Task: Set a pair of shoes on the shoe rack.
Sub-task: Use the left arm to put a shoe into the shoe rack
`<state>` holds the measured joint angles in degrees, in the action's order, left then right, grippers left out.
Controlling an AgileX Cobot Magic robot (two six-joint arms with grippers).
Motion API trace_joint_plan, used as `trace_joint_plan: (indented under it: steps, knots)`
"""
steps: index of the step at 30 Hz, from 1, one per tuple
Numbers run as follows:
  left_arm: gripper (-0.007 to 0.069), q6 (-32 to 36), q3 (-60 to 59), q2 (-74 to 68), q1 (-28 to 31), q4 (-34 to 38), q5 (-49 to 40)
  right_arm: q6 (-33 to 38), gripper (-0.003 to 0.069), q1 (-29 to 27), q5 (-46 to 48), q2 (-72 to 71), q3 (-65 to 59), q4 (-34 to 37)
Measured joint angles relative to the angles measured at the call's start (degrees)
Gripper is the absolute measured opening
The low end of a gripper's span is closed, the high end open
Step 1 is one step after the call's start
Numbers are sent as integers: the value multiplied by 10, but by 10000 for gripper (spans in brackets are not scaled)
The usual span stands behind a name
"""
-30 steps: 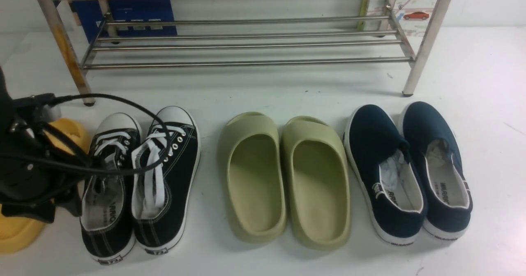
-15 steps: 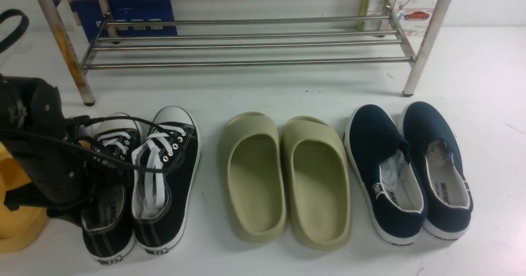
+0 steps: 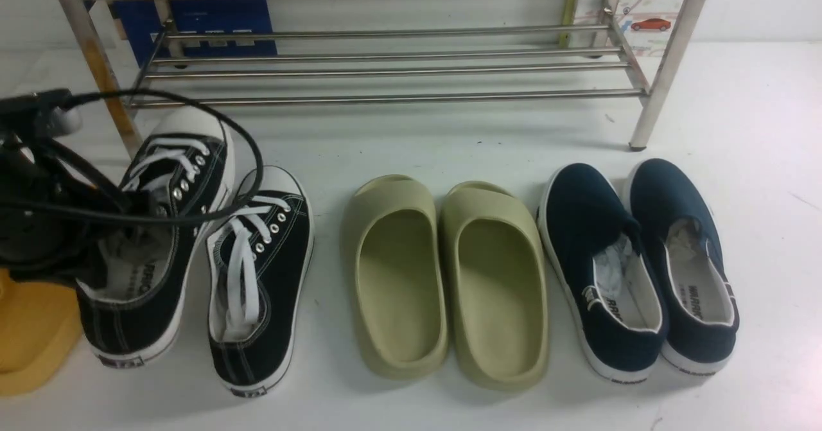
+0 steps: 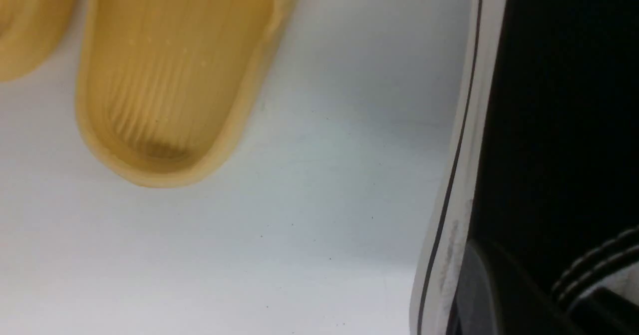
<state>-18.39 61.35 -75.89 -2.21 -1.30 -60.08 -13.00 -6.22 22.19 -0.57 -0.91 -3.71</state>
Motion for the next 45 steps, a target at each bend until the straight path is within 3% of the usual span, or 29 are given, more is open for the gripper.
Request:
trace_joint_plan:
  steps: [9, 27, 38, 45]
  knots:
    - [-13, 13, 110, -68, 0, 0, -26, 0, 246, 0, 0, 0, 0, 0]
    - [-13, 19, 451, -348, 0, -43, -82, 0, 246, 0, 0, 0, 0, 0]
    - [-13, 20, 551, -451, 14, -34, -79, 0, 246, 0, 0, 0, 0, 0]
    - [-13, 21, 571, -476, 37, -13, -31, 0, 246, 0, 0, 0, 0, 0]
